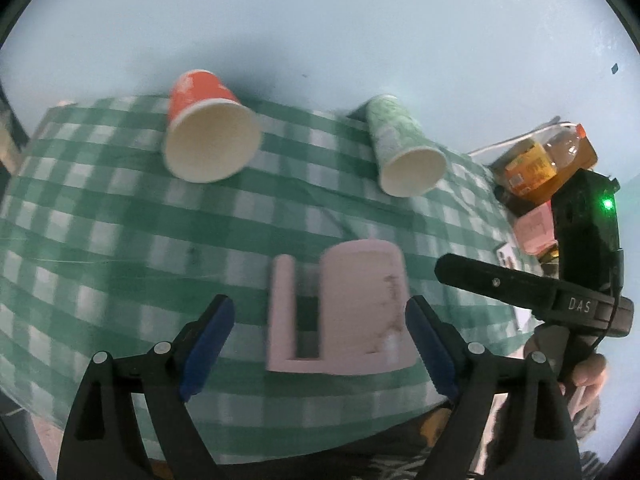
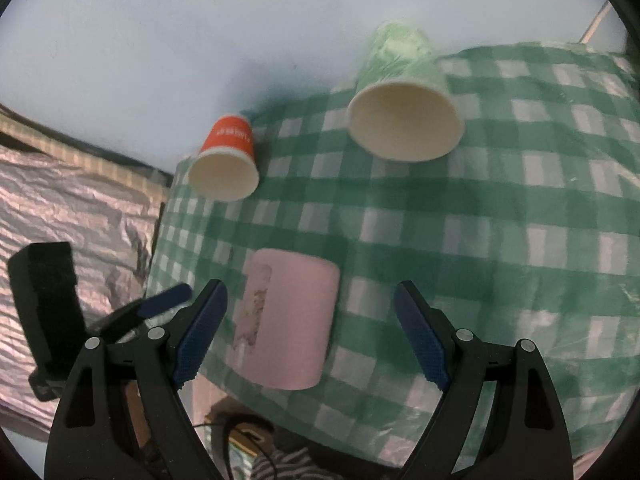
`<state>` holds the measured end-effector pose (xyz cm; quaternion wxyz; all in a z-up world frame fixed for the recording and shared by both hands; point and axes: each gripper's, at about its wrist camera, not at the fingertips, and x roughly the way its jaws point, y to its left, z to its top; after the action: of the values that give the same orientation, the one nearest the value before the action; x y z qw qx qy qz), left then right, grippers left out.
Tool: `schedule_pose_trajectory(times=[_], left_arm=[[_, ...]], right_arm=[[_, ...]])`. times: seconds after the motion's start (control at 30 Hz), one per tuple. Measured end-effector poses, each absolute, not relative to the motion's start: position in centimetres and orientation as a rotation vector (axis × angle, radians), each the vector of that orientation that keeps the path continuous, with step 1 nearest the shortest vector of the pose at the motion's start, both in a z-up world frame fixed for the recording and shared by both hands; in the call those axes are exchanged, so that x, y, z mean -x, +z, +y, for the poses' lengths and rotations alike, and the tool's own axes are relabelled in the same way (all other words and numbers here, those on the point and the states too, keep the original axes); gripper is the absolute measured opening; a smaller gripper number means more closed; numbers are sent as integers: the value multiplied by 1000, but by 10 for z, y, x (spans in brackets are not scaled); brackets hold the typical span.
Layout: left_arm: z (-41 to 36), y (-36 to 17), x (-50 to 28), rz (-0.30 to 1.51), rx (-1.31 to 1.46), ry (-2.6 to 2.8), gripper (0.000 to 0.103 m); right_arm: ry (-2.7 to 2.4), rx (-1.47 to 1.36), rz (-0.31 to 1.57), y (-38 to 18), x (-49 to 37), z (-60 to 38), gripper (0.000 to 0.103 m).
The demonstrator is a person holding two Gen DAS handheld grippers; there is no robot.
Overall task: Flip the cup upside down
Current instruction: 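Lift the pink mug with the right gripper and rotate it upright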
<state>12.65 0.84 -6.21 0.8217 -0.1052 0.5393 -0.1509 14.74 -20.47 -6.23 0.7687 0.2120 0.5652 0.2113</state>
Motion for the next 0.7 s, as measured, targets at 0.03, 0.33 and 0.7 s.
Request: schedule_pose_trajectory(times=[0.03,0.33,0.7], left_arm=[[14,-64,-126,1146,221,-312,89],[36,-88,-135,1157,222,-277,89],[50,-111,-145,1187,309,-294,89]], right_arm=[[461,-452,1235,-64,-148,-200,86],[456,-409,1305,-81,-153,-170,86],[434,-369,1400,-103,-166,-144,86]])
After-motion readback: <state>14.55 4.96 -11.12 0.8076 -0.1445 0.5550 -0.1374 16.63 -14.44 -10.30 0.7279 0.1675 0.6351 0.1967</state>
